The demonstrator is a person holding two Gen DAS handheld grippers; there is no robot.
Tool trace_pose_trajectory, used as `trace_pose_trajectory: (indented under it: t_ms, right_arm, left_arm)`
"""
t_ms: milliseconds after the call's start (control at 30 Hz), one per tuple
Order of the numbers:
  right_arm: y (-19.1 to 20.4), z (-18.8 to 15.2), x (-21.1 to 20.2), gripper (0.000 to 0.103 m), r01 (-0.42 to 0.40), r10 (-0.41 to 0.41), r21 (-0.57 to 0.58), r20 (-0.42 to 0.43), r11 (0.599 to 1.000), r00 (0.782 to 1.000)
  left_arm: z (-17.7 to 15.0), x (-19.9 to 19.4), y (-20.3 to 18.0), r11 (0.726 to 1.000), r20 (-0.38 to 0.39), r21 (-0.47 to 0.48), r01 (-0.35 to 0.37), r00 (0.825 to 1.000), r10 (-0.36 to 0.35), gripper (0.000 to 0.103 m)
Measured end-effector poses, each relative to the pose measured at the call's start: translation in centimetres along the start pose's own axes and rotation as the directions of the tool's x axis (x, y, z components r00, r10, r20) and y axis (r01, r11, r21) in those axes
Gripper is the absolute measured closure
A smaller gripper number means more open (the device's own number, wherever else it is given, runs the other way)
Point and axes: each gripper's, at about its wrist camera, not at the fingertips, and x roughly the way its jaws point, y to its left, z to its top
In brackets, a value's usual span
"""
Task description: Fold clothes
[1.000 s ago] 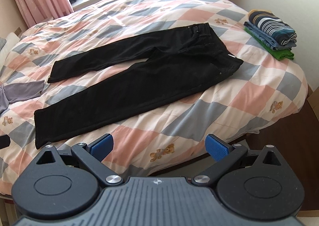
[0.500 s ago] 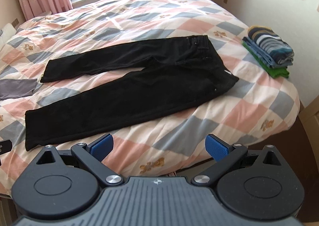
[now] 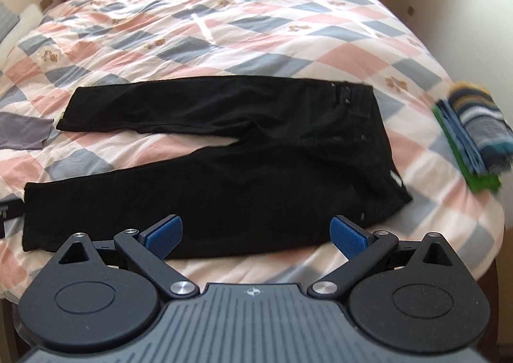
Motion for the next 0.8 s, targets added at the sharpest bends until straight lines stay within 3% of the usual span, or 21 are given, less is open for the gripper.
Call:
trace_pose_trajectory:
  t_ms: [233,467,633,800]
  right_arm:
    - [-3.8,5.3,5.0,0.002,-0.046,0.041,-0.088,-0.053,0.995,0.998]
    - [-7.9,7.5,10.8,0.002,-0.084,0.069,-0.123,-0.119,0.989,0.991]
    - [-11.1,8.2,15.2,0.002,-0.173,0.164,-0.053,-0.143,0.984,0.976]
    - [-13.7,8.7,19.3,0.006,-0.246,0.246,0.013,-0.108,0.969,0.963]
  left_arm:
    - [4.6,3.0,-3.3,0.992,-0.01,-0.123,0.007,1.0,-0.008,0.014]
    - [5.8,7.9,-3.7,0.985,-0.049,-0.171,-0.028,0.999,0.02,0.014]
    - [5.3,12.2,-3.5,0.991,-0.092,-0.122,-0.047,0.995,0.036,0.014]
    - [5.5,16.7,-3.2,1.0,-0.087,-0.001,0.001,0.996,-0.001,0.014]
